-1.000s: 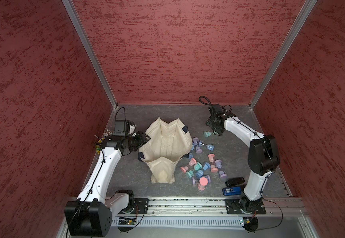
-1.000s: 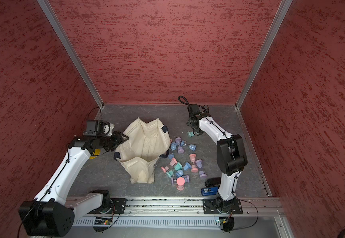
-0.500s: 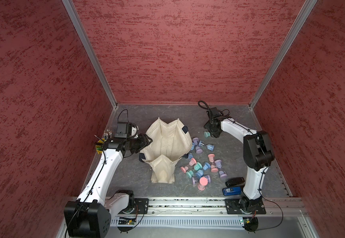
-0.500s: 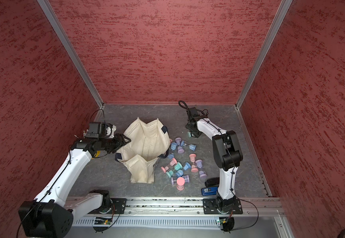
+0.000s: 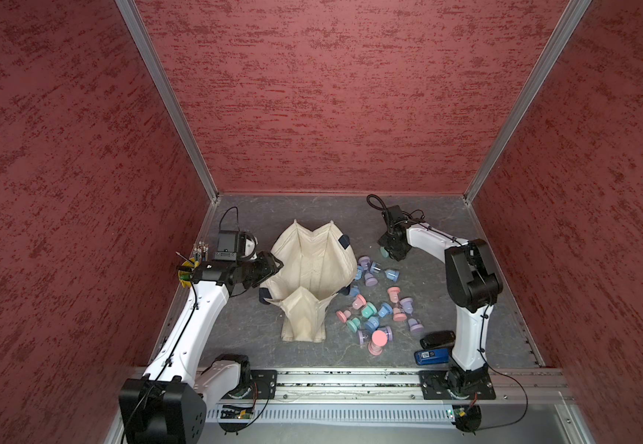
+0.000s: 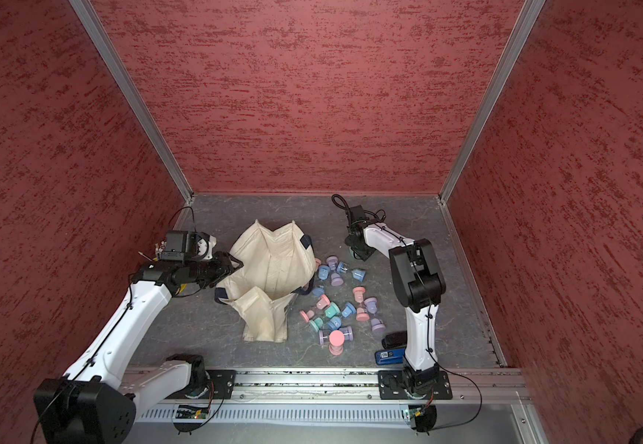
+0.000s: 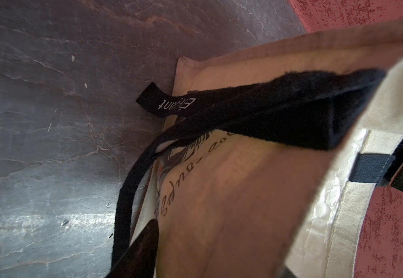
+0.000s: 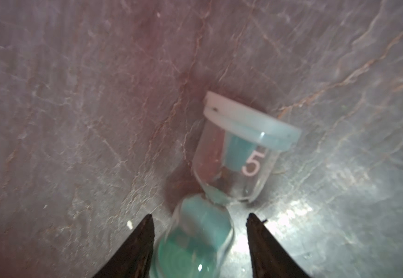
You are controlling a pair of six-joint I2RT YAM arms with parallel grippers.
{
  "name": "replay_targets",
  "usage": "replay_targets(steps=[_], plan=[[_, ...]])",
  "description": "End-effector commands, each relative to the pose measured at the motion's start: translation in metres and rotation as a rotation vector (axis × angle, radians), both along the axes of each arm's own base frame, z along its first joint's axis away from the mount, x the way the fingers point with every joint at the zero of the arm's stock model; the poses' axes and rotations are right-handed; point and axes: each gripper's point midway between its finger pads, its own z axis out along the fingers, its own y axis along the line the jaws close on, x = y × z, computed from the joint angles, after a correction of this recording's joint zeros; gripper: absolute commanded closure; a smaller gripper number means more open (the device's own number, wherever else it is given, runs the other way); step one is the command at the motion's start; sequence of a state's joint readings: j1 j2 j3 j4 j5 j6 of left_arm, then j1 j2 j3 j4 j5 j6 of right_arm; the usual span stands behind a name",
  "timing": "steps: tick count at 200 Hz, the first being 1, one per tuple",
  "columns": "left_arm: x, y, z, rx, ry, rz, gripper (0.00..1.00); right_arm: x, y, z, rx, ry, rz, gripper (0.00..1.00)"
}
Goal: Put the hourglass into the canvas bag
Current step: Pick up the hourglass from the center of the board, then place the hourglass in the canvas bag.
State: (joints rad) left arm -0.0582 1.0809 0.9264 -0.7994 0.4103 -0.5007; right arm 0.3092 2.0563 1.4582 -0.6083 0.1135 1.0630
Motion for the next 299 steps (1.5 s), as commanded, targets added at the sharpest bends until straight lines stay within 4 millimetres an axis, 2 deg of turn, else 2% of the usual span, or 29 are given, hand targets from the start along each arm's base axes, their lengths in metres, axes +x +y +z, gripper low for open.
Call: replay_targets(steps=[1, 44, 69, 94, 126, 137, 155, 195, 225, 258, 272, 299], plan=[[0.003, -0.004, -0.002, -0.011, -0.007, -0.010, 0.45, 0.000, -0.011, -0.016, -0.026, 0.024, -0.034, 0.43], [0.002, -0.004, -0.001, -0.021, -0.010, -0.003, 0.47, 0.000, -0.019, -0.019, -0.069, 0.030, -0.027, 0.53], [0.003, -0.002, 0.001, -0.018, -0.019, 0.009, 0.50, -0.001, -0.025, -0.019, -0.092, 0.030, -0.015, 0.64], [0.006, -0.004, 0.004, -0.062, -0.021, 0.023, 0.53, -0.002, -0.027, -0.018, -0.106, 0.023, 0.000, 0.81], [0.012, -0.007, 0.008, -0.099, -0.032, 0.036, 0.63, -0.001, -0.032, -0.001, -0.136, -0.023, 0.014, 1.00], [0.013, -0.007, 0.010, -0.102, -0.041, 0.039, 0.66, 0.000, -0.036, 0.009, -0.156, -0.046, 0.020, 1.00], [0.014, -0.005, 0.011, -0.101, -0.050, 0.051, 0.73, 0.003, -0.041, 0.034, -0.184, -0.103, 0.026, 1.00], [0.023, -0.002, 0.007, -0.137, -0.037, 0.105, 1.00, 0.008, -0.046, 0.108, -0.201, -0.268, 0.039, 1.00], [0.037, -0.007, 0.011, -0.192, -0.055, 0.105, 1.00, 0.006, -0.036, 0.164, -0.203, -0.393, 0.083, 1.00], [0.049, -0.006, 0.018, -0.210, -0.079, 0.115, 1.00, 0.002, -0.011, 0.223, -0.176, -0.530, 0.163, 1.00], [0.051, -0.006, 0.019, -0.221, -0.083, 0.117, 1.00, 0.000, 0.007, 0.250, -0.155, -0.604, 0.211, 1.00], [0.052, -0.009, 0.016, -0.245, -0.075, 0.116, 1.00, -0.011, 0.067, 0.300, -0.112, -0.749, 0.378, 1.00]])
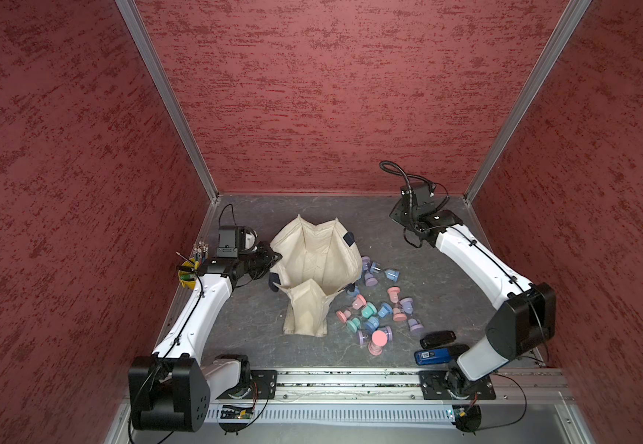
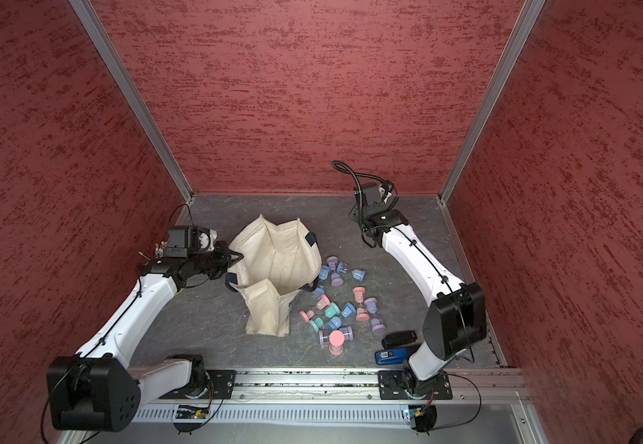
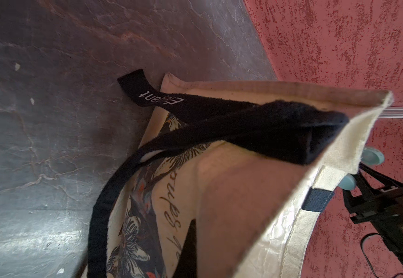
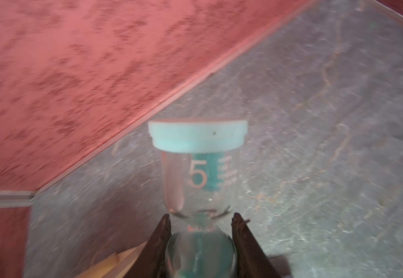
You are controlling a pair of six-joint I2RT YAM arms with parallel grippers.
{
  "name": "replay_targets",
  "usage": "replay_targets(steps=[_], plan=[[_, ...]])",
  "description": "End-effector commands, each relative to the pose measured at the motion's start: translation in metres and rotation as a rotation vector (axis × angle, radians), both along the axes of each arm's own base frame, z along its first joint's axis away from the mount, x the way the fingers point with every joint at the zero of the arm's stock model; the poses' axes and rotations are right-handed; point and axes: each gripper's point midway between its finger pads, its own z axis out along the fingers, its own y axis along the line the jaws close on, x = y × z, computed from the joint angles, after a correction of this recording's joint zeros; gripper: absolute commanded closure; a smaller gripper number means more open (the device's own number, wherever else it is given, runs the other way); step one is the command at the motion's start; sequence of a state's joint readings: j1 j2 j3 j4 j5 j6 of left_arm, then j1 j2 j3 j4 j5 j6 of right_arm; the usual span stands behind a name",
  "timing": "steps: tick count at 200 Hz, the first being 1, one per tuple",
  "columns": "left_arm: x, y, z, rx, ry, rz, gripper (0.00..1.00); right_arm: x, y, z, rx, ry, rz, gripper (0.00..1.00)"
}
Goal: Put the hourglass into the canvas bag
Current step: Place the hourglass in the canvas bag.
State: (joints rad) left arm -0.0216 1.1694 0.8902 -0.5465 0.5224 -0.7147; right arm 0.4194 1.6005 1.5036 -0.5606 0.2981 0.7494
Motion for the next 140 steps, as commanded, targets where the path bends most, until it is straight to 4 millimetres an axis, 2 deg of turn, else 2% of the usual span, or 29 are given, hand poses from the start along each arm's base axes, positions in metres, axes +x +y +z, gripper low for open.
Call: replay_targets(steps=[1, 26, 41, 60, 96, 122, 140], plan=[[0.010, -0.001, 0.012, -0.034, -0.053, 0.006, 1.00, -0.007, 0.049, 0.063, 0.007, -0.172, 0.157, 1.00], [0.008, 0.002, 0.010, -0.029, -0.053, 0.024, 0.99, -0.029, 0.115, 0.086, -0.020, -0.239, 0.329, 1.00], [0.004, 0.003, 0.011, -0.024, -0.048, 0.025, 0.75, -0.044, 0.152, 0.090, -0.048, -0.249, 0.409, 1.00], [-0.001, 0.005, 0.013, -0.008, -0.044, 0.019, 0.58, -0.063, 0.196, 0.085, -0.054, -0.242, 0.517, 1.00], [-0.012, 0.012, 0.016, 0.027, -0.051, 0.018, 0.52, -0.080, 0.246, 0.034, -0.021, -0.099, 0.644, 1.00], [-0.021, 0.017, 0.018, 0.068, -0.054, 0.004, 0.51, -0.090, 0.265, 0.002, 0.002, -0.010, 0.696, 1.00], [-0.023, 0.016, 0.012, 0.070, -0.047, -0.008, 0.55, -0.098, 0.270, -0.023, 0.017, 0.052, 0.720, 1.00]])
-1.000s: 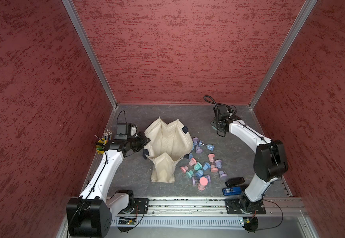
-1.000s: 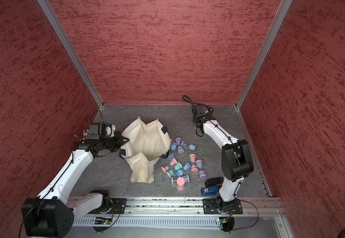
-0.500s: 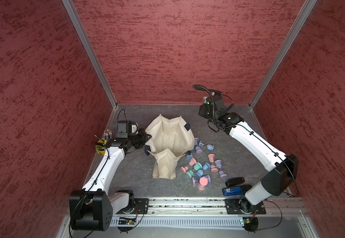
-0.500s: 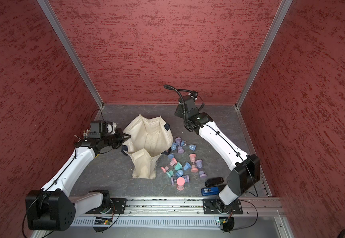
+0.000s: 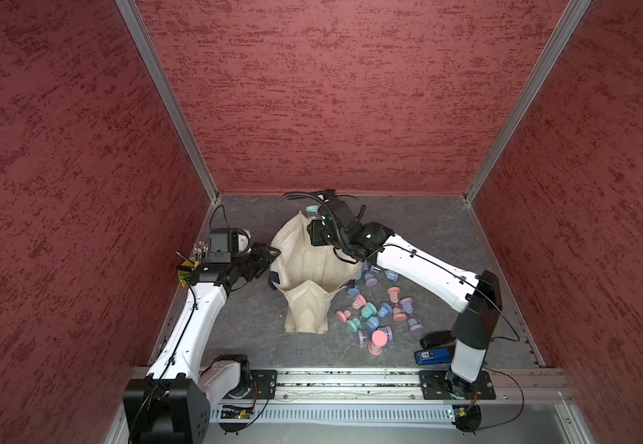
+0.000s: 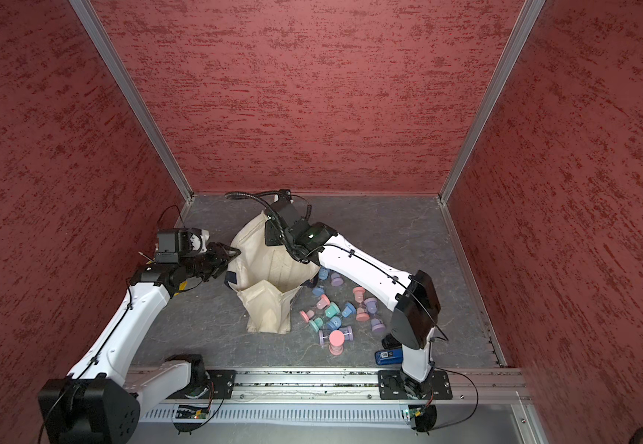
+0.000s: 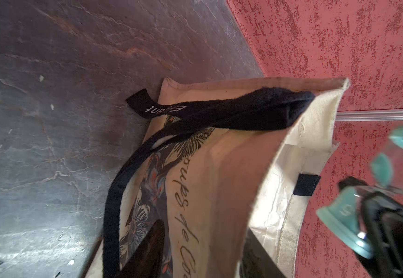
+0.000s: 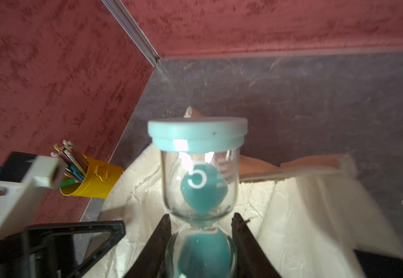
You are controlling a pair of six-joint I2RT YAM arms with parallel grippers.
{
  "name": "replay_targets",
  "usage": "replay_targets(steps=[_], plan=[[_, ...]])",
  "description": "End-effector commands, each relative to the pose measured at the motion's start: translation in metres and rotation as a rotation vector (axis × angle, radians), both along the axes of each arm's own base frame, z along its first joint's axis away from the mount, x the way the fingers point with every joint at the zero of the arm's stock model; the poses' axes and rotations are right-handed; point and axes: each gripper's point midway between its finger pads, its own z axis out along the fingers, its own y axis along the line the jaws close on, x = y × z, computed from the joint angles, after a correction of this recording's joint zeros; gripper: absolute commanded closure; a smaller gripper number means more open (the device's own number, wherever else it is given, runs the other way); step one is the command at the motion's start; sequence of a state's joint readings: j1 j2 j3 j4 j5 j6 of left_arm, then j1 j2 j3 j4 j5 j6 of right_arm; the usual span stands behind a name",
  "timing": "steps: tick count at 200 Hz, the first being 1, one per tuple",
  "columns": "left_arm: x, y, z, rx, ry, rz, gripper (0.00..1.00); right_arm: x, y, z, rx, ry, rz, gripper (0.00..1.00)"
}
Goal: Put the hourglass into the canvas bag
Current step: Place the hourglass in the canvas bag.
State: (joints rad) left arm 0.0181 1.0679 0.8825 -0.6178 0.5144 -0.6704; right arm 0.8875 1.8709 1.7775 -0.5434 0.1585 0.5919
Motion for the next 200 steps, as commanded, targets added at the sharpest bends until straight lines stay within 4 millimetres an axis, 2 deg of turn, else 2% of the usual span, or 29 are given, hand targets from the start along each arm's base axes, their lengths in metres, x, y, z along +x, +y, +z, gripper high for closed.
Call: replay_targets(steps=[1, 19, 44, 75, 85, 90, 108, 143, 165, 187, 200], plan=[[-0.007, 0.003, -0.003, 0.037, -0.002, -0.025, 0.56, -0.017, 0.010, -0.015, 0.030, 0.081, 0.049, 1.00], [-0.008, -0.001, -0.011, 0.024, 0.005, -0.039, 0.59, -0.030, 0.013, -0.032, 0.020, 0.101, 0.077, 1.00], [-0.009, -0.007, -0.017, -0.017, 0.018, -0.050, 0.73, -0.040, 0.011, -0.057, 0.003, 0.174, 0.080, 1.00], [-0.010, -0.007, -0.013, -0.021, -0.001, -0.034, 0.90, -0.043, 0.011, -0.093, -0.072, 0.258, 0.081, 1.00], [-0.010, -0.007, -0.013, -0.017, -0.001, -0.027, 0.99, -0.043, 0.012, -0.100, -0.085, 0.280, 0.078, 1.00], [-0.011, -0.006, -0.013, -0.015, -0.001, -0.025, 1.00, -0.043, 0.011, -0.102, -0.094, 0.284, 0.066, 1.00], [-0.013, -0.004, -0.015, -0.007, 0.005, -0.014, 1.00, -0.043, 0.009, -0.087, -0.082, 0.240, 0.041, 1.00], [-0.018, -0.004, -0.019, -0.027, 0.016, 0.015, 1.00, -0.045, 0.005, -0.027, -0.020, 0.127, 0.025, 1.00], [-0.017, -0.004, -0.016, -0.029, 0.006, 0.021, 1.00, -0.047, -0.004, -0.011, -0.059, 0.107, -0.001, 1.00], [-0.017, -0.003, -0.015, -0.022, 0.003, 0.024, 1.00, -0.051, -0.010, 0.014, -0.012, 0.073, -0.008, 1.00], [-0.018, -0.004, -0.014, -0.021, -0.001, 0.022, 1.00, -0.053, -0.008, 0.012, -0.011, 0.087, 0.002, 1.00]])
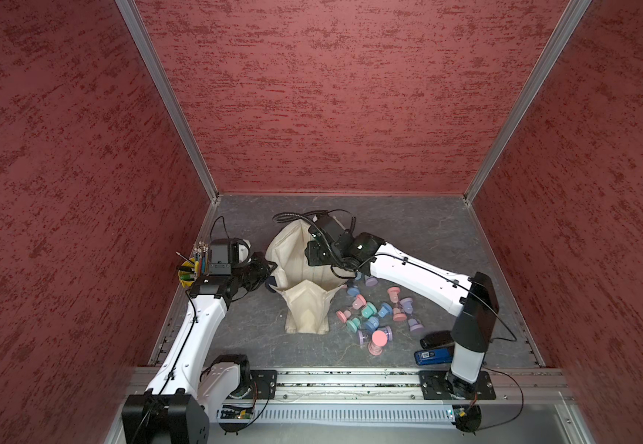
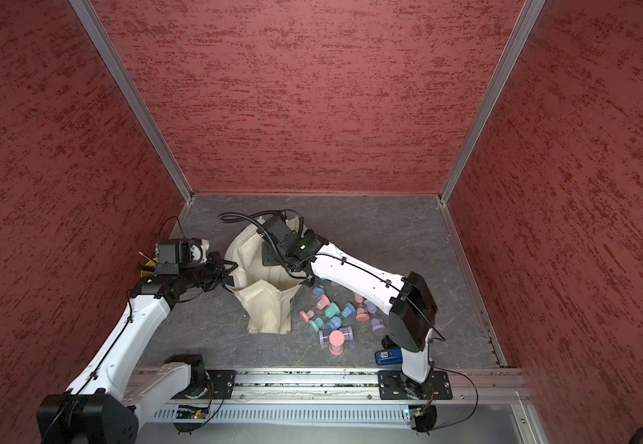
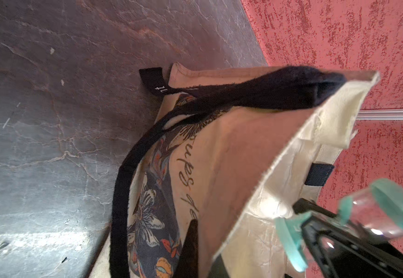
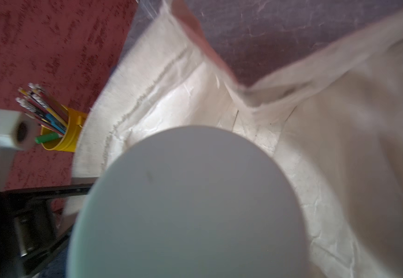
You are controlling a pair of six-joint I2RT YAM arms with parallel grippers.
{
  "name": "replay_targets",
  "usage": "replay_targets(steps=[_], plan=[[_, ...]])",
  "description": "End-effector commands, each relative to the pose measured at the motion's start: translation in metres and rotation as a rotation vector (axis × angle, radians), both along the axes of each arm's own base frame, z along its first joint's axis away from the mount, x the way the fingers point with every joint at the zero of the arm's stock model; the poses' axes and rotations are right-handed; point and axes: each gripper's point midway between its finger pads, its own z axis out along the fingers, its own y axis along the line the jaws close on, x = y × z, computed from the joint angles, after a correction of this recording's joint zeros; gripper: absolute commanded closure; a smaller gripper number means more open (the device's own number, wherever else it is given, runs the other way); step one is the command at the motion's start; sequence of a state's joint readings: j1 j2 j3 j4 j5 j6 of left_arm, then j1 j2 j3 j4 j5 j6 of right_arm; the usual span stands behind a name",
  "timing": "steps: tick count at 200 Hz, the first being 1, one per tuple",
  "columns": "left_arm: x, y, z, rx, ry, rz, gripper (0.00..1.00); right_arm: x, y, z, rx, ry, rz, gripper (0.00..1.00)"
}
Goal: Put the hourglass into the canvas bag
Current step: Place the hourglass in the canvas bag.
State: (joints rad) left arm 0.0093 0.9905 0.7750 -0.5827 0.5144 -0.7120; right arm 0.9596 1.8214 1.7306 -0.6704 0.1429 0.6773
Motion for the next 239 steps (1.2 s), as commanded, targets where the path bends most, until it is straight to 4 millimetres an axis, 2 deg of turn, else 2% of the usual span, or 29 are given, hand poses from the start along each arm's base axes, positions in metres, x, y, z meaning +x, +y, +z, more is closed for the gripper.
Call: replay_targets(steps=[1, 36, 52, 79, 109, 127, 129, 142, 154, 168, 176, 196, 226, 239], plan=[[-0.001, -0.001, 0.003, 0.003, -0.017, 0.004, 1.00, -0.003, -0.008, 0.031, 0.032, -0.038, -0.027, 1.00], [-0.001, -0.003, 0.006, 0.017, -0.029, -0.004, 1.00, -0.008, 0.011, -0.029, -0.049, 0.097, 0.028, 1.00], [-0.001, -0.005, 0.008, 0.021, -0.032, -0.012, 1.00, -0.005, 0.016, -0.050, -0.078, 0.123, 0.026, 1.00], [-0.001, -0.006, 0.010, 0.035, -0.036, -0.016, 1.00, 0.005, 0.022, -0.072, -0.096, 0.143, 0.023, 1.00], [-0.001, -0.007, 0.009, 0.041, -0.034, -0.019, 1.00, 0.006, 0.022, -0.099, -0.143, 0.187, 0.021, 1.00], [-0.001, -0.008, 0.009, 0.043, -0.034, -0.020, 1.00, 0.007, 0.019, -0.106, -0.155, 0.192, 0.009, 0.99], [-0.001, -0.008, 0.009, 0.044, -0.033, -0.021, 1.00, 0.007, 0.019, -0.105, -0.153, 0.189, 0.009, 0.95], [-0.001, -0.009, 0.010, 0.044, -0.034, -0.023, 1.00, 0.008, 0.018, -0.096, -0.139, 0.168, -0.001, 0.53], [-0.001, -0.008, 0.008, 0.047, -0.032, -0.020, 1.00, 0.011, 0.016, -0.079, -0.118, 0.125, -0.015, 0.33], [-0.002, -0.007, 0.007, 0.052, -0.028, -0.017, 1.00, 0.015, 0.011, -0.055, -0.099, 0.071, -0.045, 0.06], [-0.002, -0.006, 0.006, 0.055, -0.027, -0.015, 1.00, 0.016, 0.009, -0.040, -0.084, 0.042, -0.053, 0.02], [-0.001, -0.006, 0.007, 0.055, -0.029, -0.010, 1.00, 0.022, -0.007, -0.007, -0.090, -0.028, -0.133, 0.01], [0.002, -0.007, 0.011, 0.045, -0.031, -0.009, 1.00, 0.023, -0.051, 0.041, -0.084, -0.149, -0.322, 0.02], [0.002, -0.006, 0.015, 0.041, -0.037, -0.006, 0.88, 0.018, -0.068, 0.056, -0.049, -0.197, -0.356, 0.05]])
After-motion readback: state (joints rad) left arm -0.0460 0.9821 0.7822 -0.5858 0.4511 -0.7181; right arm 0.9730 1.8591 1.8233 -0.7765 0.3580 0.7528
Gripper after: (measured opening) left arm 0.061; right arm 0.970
